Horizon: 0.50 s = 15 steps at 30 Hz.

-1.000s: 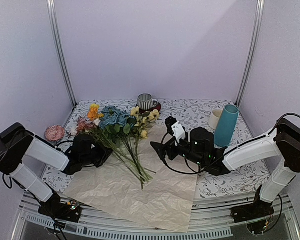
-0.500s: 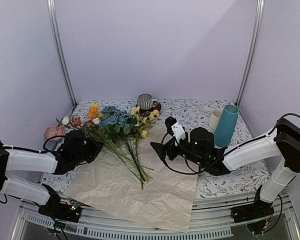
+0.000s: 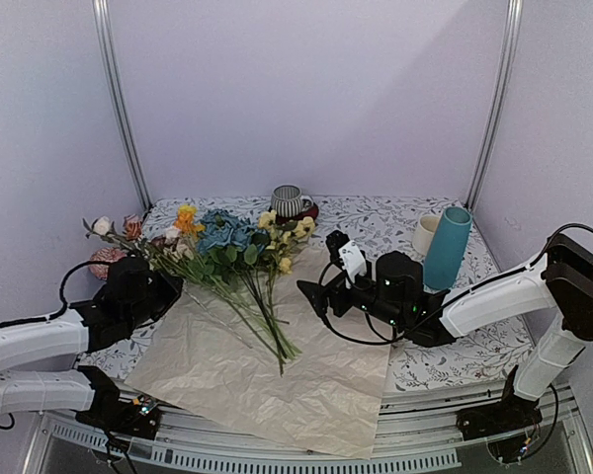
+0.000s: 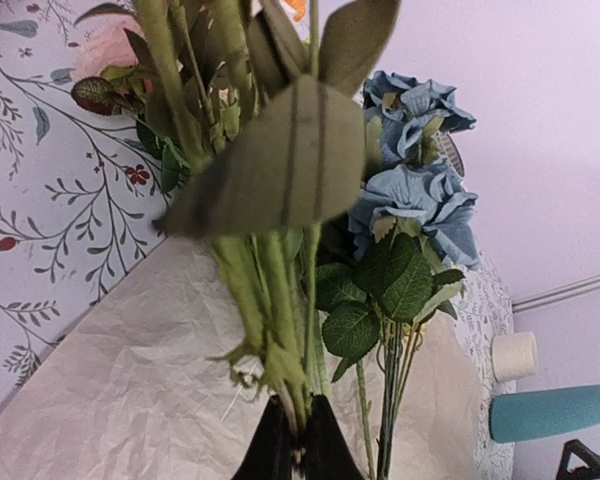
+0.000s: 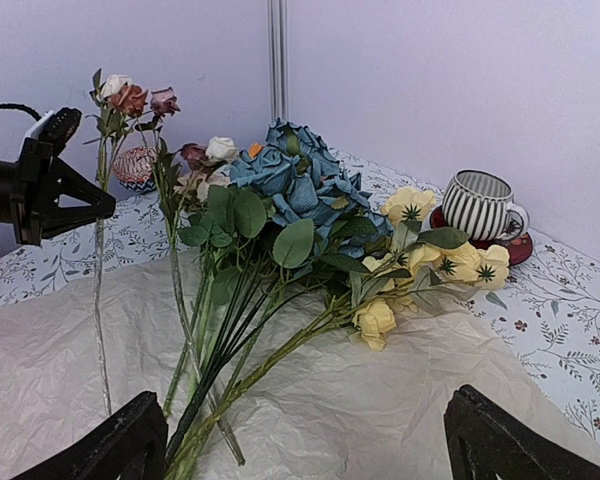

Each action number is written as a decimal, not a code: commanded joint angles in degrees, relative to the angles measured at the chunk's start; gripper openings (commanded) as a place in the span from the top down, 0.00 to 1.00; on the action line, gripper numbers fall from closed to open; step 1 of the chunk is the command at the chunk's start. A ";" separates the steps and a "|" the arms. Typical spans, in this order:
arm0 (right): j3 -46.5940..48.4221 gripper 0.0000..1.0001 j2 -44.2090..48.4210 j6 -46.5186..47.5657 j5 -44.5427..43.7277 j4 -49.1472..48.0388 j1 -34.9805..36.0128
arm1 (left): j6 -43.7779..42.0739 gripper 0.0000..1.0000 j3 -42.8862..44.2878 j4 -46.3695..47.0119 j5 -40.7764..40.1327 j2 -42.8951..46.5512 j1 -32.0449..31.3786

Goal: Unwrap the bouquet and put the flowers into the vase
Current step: Adjust the fake flower with the flattened wrapping paper.

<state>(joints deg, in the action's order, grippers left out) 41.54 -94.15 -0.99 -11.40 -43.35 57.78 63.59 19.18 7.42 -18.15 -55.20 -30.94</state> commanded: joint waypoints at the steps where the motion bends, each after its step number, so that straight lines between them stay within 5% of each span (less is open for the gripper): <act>1: 0.63 0.01 -0.86 0.38 0.78 -0.40 0.18 | -4.13 0.96 2.18 -5.09 -2.52 3.57 0.70; 11: 0.72 0.01 -0.97 0.29 0.98 -0.37 0.13 | -8.90 0.96 5.31 -10.92 -3.44 9.39 0.70; 15: 0.80 0.01 -1.09 0.29 0.97 -0.35 0.14 | -11.87 0.96 6.85 -8.74 2.86 9.46 0.70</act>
<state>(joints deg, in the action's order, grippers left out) 41.56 -94.15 -0.99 -10.90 -43.35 57.80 56.01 23.55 -1.89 -19.79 -46.13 -30.94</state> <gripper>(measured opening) 0.988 0.039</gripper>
